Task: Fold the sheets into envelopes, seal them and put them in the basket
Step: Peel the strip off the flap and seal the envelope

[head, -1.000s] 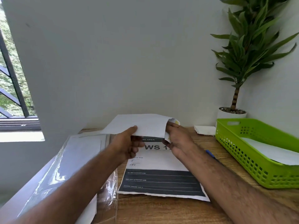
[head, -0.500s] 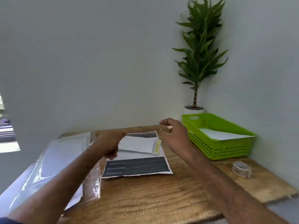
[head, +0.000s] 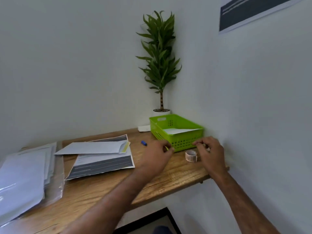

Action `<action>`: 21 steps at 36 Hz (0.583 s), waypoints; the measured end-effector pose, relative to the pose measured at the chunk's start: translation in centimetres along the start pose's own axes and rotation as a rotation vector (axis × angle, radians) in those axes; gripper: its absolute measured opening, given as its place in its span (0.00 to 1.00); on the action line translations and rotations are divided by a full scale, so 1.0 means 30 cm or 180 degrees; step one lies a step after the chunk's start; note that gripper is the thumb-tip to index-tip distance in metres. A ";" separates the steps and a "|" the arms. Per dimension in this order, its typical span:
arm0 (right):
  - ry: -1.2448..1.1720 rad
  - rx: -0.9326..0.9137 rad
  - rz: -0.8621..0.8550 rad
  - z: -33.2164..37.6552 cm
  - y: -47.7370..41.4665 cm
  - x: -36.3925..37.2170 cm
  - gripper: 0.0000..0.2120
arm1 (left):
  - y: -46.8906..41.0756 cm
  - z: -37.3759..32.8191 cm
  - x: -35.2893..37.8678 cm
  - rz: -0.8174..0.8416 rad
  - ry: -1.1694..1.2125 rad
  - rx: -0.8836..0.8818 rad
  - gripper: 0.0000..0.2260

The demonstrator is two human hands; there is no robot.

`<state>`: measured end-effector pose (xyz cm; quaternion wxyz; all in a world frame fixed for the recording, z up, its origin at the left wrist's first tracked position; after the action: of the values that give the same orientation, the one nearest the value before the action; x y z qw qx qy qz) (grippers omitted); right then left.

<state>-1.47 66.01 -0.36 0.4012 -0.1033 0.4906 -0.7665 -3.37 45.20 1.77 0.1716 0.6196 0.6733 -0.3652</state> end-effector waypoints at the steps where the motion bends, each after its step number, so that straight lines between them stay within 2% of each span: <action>1: -0.0066 0.0079 0.0091 -0.016 0.000 -0.007 0.10 | 0.010 -0.024 0.044 0.0153 0.0085 -0.0027 0.06; 5: -0.0330 0.0251 0.0610 -0.035 -0.005 -0.006 0.17 | 0.044 -0.062 0.172 0.0298 -0.0002 -0.0063 0.08; 7: -0.0238 0.0122 0.0919 -0.035 -0.011 0.008 0.18 | 0.055 -0.062 0.192 0.0162 -0.0250 -0.0002 0.09; 10: 0.0085 -0.0033 0.1398 -0.060 -0.016 0.033 0.21 | 0.055 -0.049 0.195 0.0190 -0.0169 0.0007 0.08; 16: 0.0955 -0.0145 0.2428 -0.057 -0.038 0.038 0.20 | 0.044 -0.027 0.191 0.0267 0.0160 -0.0072 0.06; 21: 0.1063 -0.0208 0.2642 -0.048 -0.057 0.035 0.07 | 0.048 -0.027 0.184 0.0251 0.0287 -0.0079 0.06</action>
<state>-3.83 66.57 0.10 0.5866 0.2149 0.5726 -0.5310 -2.77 49.63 -1.86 0.1630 0.6592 0.6599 -0.3215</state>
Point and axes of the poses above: each hand's wrist, its own y-axis away from the middle knuckle, its own x-axis out of the palm, z = x × y, the point moved 5 cm from there along -y, towards the middle knuckle, and after that the axes turned 15 degrees about -x, right-handed, at the moved point
